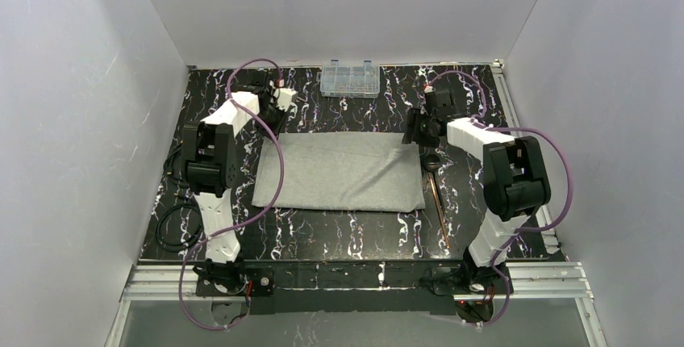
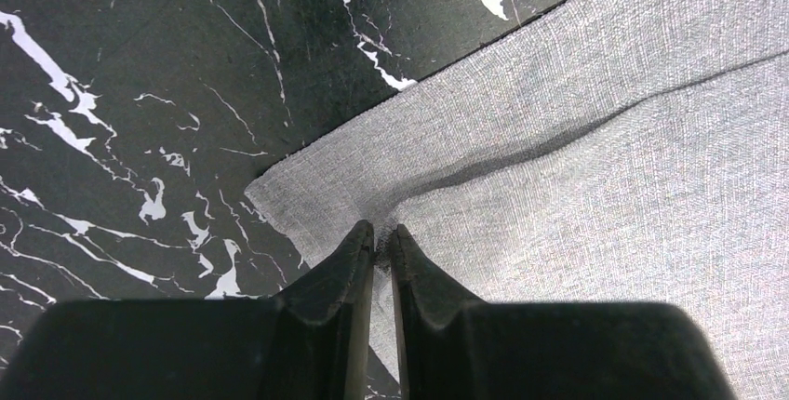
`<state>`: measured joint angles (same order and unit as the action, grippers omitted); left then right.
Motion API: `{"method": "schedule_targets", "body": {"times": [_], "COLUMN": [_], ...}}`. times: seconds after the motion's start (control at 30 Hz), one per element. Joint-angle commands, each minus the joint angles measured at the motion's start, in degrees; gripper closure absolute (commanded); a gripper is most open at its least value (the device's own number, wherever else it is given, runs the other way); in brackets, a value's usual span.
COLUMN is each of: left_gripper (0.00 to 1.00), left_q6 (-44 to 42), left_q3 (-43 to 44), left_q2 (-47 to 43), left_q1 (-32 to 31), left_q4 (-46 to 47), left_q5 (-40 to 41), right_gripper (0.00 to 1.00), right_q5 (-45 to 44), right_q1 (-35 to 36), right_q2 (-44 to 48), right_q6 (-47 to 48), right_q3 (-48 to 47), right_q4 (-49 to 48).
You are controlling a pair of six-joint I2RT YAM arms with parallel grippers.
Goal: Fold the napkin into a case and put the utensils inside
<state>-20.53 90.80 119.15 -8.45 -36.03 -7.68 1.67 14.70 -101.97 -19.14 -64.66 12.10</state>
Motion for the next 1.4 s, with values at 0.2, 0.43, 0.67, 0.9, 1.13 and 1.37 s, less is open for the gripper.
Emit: {"method": "schedule_targets", "body": {"times": [0.2, 0.43, 0.67, 0.9, 1.13, 1.37], "left_gripper": [0.91, 1.0, 1.0, 1.0, 1.0, 1.0], "left_q6": [0.1, 0.0, -2.0, -3.7, -5.7, -6.4], "left_q3": [-0.5, -1.0, -1.8, -3.5, -5.5, -5.4], "left_q2": [-7.1, -7.5, -8.3, -9.9, -10.6, -11.7], "left_q1": [-0.5, -0.7, -0.7, -0.7, -0.7, -0.7], "left_q4": [-1.8, -2.4, -0.3, 1.5, 2.8, 2.8], "left_q5": [-0.5, -1.1, 5.5, 9.1, 11.0, 10.7], "right_gripper": [0.39, 0.39, 0.32, 0.35, 0.36, 0.36], "right_q5": [1.1, 1.3, -0.2, 1.3, 2.7, 2.5], "right_q1": [0.4, 0.4, 0.4, 0.3, 0.3, 0.0], "right_q2": [-1.7, -1.0, 0.7, 0.5, 0.6, 1.1], "right_q6": [-1.4, -1.5, -0.9, -0.8, -1.2, -1.6], "right_q3": [2.1, 2.5, 2.5, 2.5, 3.1, 3.6], "right_q4": [-3.6, -4.2, -3.9, -4.5, -5.7, -5.7]}}
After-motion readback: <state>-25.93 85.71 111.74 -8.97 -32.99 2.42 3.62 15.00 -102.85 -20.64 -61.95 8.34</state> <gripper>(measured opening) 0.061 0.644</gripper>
